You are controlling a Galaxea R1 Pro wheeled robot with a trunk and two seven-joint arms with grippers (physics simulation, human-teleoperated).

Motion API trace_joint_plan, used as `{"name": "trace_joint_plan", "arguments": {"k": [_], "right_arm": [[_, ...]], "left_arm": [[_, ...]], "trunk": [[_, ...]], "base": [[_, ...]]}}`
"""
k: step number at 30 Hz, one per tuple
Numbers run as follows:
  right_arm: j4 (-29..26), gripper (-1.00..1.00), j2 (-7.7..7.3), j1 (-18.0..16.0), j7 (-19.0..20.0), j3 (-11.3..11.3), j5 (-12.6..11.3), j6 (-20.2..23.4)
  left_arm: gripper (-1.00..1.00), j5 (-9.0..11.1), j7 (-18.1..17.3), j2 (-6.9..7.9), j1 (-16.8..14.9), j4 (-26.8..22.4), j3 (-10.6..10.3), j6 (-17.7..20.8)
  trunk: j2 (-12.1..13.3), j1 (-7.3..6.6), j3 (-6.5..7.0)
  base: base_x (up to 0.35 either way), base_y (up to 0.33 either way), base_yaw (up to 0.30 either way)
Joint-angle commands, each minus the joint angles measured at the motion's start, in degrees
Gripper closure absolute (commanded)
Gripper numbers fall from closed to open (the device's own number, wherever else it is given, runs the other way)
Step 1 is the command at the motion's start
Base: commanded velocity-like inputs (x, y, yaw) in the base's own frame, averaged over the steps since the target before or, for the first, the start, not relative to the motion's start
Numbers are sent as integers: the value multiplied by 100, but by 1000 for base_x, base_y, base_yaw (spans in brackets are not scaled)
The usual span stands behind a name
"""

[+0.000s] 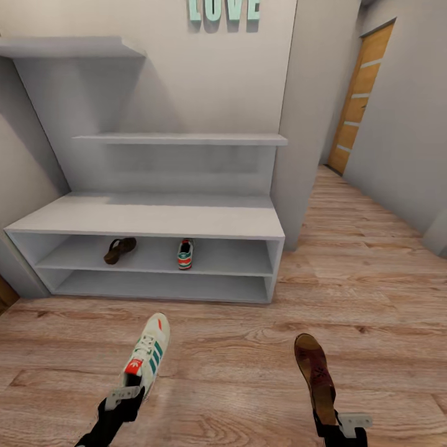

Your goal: Pick up the two gym shoes and the two sandals from the corridor floor and place them onto the hallstand (shoe rack) in the corridor, making sure they are on the rack and not on the floor. Arrange them so the two gym shoes are next to each other and the two sandals are next to each other.

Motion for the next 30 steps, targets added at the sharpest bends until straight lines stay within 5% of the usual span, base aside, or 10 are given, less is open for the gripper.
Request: {"name": "trace_joint_plan", "arguments": {"k": [1,2,6,10,14,20,30], "right_arm": [[5,100,-57,-3,29,17,-73,-13],[4,100,-174,-3,28,-214,-98,-7],[2,100,-323,-3,37,-743,-133,14],[2,100,-390,-3,54,-1023,-136,21],[-4,100,-396,-3,52,-1075,-136,17],[-5,100,-397,-3,52,-1092,-136,16],[-5,100,-392,-3,54,-1090,-136,16]], "left_arm": [[100,-20,-57,-21,-145,-15,47,287],[100,-52,-63,-78,-449,-42,40,839],[100,-115,-63,-234,-989,-50,23,1494],[100,-435,-19,-407,-1677,-52,-87,2375],[100,-674,282,-573,-2179,-52,-122,3126],[100,-724,592,-767,-2486,-57,-132,3359],[100,-744,740,-799,-2489,-60,-146,3351]], "trunk": [[-2,-1,-5],[-2,-1,-5],[-2,-1,-5],[-2,-1,-5],[-2,-1,-5],[-2,-1,-5],[-2,-1,-5]], "base": [[0,0,0],[0,0,0],[0,0,0],[0,0,0],[0,0,0],[0,0,0],[18,0,0]]}}
